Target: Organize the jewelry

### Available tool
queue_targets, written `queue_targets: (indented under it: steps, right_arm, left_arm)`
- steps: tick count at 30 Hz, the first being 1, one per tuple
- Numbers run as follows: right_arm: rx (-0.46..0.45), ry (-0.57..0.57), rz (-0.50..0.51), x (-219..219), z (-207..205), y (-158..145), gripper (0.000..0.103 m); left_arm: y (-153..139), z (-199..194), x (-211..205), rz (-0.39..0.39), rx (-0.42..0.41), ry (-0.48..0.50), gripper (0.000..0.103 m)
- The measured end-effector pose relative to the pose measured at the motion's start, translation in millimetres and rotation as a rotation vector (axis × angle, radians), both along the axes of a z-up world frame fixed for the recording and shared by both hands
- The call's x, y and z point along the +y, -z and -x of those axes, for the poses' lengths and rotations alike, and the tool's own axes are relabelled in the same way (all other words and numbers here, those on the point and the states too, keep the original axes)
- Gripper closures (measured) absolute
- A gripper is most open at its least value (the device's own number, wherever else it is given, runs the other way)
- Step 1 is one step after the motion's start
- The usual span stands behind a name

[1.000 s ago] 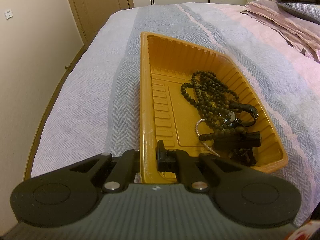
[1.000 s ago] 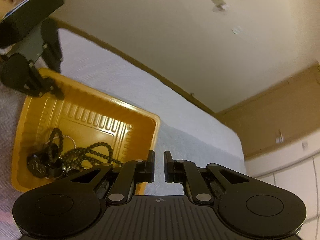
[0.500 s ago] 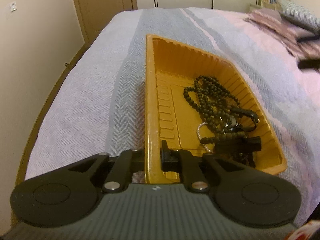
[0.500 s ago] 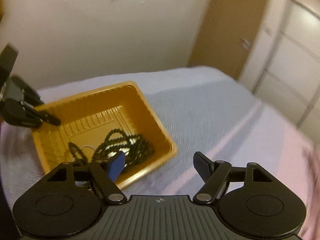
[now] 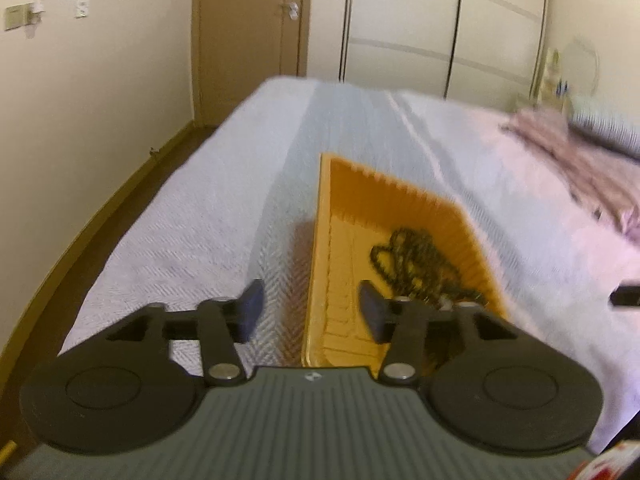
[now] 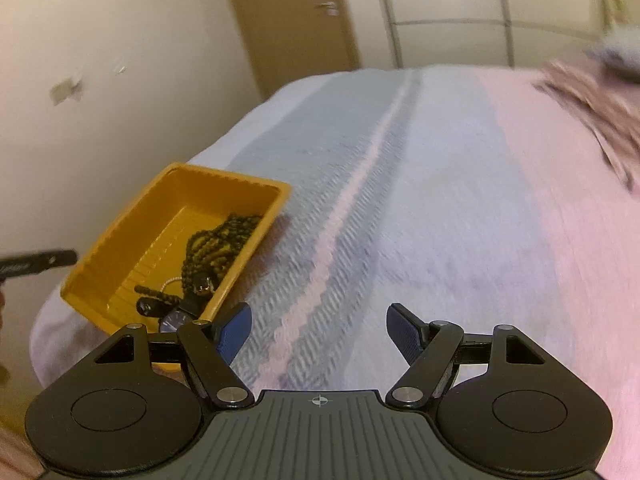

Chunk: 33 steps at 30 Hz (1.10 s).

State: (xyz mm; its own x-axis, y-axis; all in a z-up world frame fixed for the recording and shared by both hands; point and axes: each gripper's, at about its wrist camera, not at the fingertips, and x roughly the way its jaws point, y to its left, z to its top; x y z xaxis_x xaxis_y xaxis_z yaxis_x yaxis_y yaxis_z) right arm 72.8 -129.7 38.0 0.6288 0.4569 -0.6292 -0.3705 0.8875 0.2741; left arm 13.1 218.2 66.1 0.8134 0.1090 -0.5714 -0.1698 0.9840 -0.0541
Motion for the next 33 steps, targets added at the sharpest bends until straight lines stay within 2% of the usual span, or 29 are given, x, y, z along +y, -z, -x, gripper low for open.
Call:
queue_targets:
  steps: [1, 3, 5, 9, 11, 17, 22, 33]
  right_arm:
    - [0.013, 0.019, -0.018, -4, 3, 1, 0.029]
    - [0.033, 0.056, -0.035, -10, 9, 2, 0.029]
    - [0.048, 0.083, -0.04, -15, 16, 2, 0.029]
    - [0.073, 0.096, -0.036, -16, 32, 8, 0.029]
    - [0.068, 0.092, -0.012, -16, 40, 12, 0.029]
    - [0.042, 0.101, 0.076, -17, 64, 20, 0.029]
    - [0.08, 0.111, 0.068, -20, 70, 33, 0.029]
    - [0.091, 0.141, 0.112, -25, 77, 36, 0.029]
  left_arm:
    - [-3, 6, -3, 0.004, -0.014, -0.002, 0.033]
    - [-9, 17, -14, 0.005, -0.032, 0.008, 0.029]
    - [-9, 23, -27, 0.01, -0.031, 0.019, 0.017]
    - [0, 31, -56, 0.01, 0.0, 0.045, 0.008]
    - [8, 32, -71, 0.019, 0.02, 0.054, 0.001]
    - [33, 32, -111, 0.005, 0.085, 0.054, 0.0]
    - [48, 27, -137, 0.019, 0.167, 0.045, 0.0]
    - [58, 20, -167, 0.01, 0.237, 0.059, 0.0]
